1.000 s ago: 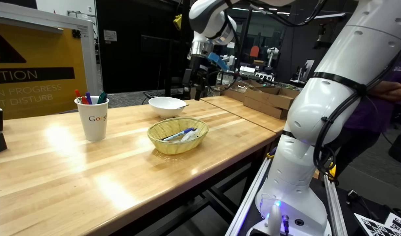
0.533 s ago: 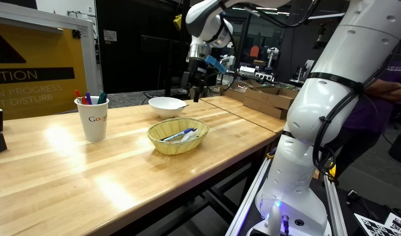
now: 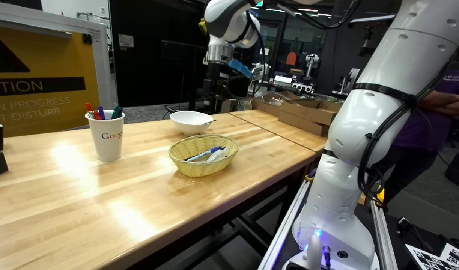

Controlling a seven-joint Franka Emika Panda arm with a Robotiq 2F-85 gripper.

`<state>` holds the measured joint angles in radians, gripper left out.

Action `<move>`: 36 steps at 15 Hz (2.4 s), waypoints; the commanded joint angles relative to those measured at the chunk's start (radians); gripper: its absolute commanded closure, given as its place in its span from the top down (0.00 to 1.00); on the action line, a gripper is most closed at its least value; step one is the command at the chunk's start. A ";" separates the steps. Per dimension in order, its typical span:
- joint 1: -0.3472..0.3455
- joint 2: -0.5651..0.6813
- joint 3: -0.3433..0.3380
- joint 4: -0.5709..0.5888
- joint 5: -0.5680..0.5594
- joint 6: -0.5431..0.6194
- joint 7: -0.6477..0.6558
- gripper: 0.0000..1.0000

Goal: Remove a blue pen from the white cup and put it inside the brown basket

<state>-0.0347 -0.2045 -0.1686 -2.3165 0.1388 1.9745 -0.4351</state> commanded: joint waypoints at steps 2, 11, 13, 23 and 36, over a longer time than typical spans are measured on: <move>0.041 -0.021 0.101 0.040 -0.086 -0.054 0.057 1.00; 0.137 0.063 0.208 0.138 -0.127 -0.079 -0.011 1.00; 0.157 0.114 0.231 0.209 -0.140 -0.145 -0.041 1.00; 0.180 0.221 0.300 0.373 -0.161 -0.216 -0.037 1.00; 0.188 0.249 0.318 0.460 -0.190 -0.211 -0.107 1.00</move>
<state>0.1472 0.0263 0.1364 -1.9011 -0.0284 1.7714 -0.5192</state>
